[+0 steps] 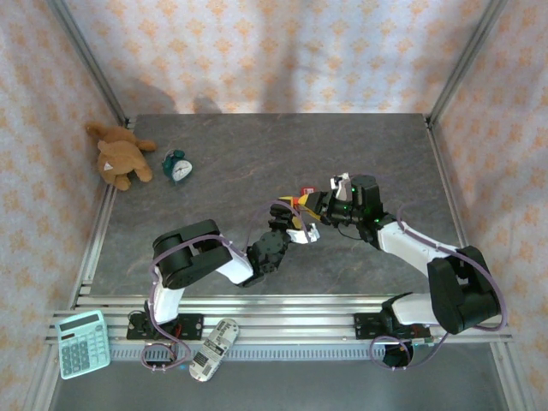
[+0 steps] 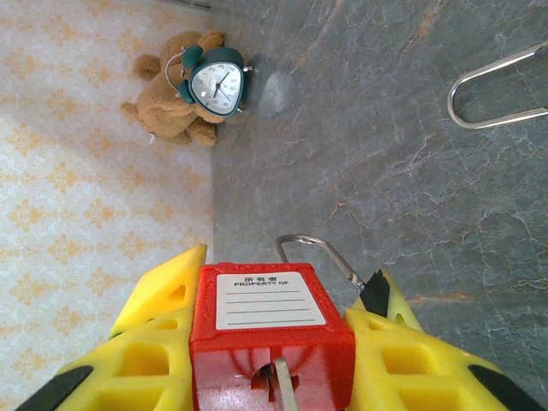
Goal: Unlock with the key
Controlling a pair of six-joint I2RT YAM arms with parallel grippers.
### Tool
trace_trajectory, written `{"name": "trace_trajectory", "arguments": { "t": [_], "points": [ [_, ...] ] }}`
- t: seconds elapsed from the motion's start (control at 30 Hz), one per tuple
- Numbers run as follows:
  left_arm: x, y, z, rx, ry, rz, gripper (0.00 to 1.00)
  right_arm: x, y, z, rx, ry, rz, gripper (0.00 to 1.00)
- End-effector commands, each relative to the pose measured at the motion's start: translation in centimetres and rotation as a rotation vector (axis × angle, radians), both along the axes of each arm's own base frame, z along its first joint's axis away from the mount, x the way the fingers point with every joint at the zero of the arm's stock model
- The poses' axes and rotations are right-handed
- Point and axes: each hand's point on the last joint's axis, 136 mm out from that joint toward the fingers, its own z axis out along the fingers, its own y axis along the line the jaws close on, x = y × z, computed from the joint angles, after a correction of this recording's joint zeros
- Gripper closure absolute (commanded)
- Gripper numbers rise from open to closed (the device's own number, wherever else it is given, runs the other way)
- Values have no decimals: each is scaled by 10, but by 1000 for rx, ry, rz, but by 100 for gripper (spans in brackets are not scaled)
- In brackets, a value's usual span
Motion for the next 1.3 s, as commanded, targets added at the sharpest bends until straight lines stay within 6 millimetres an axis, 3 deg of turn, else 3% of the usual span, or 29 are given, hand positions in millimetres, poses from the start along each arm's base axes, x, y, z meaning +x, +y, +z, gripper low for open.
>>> {"name": "trace_trajectory", "arguments": {
  "t": [0.0, 0.67, 0.97, 1.27],
  "points": [
    [0, -4, 14, -41, -38, 4, 30, 0, 6, 6, 25, -25, 21, 79],
    [5, -10, 21, 14, -74, -1, 34, -9, 8, -5, -6, 4, 43, 79],
    [5, -8, 23, 35, -84, 10, 65, -14, 7, -6, -18, 6, 54, 79],
    [4, -5, 23, 55, -87, 17, 73, -15, 6, -2, -18, -10, 55, 77]
  ]
}}
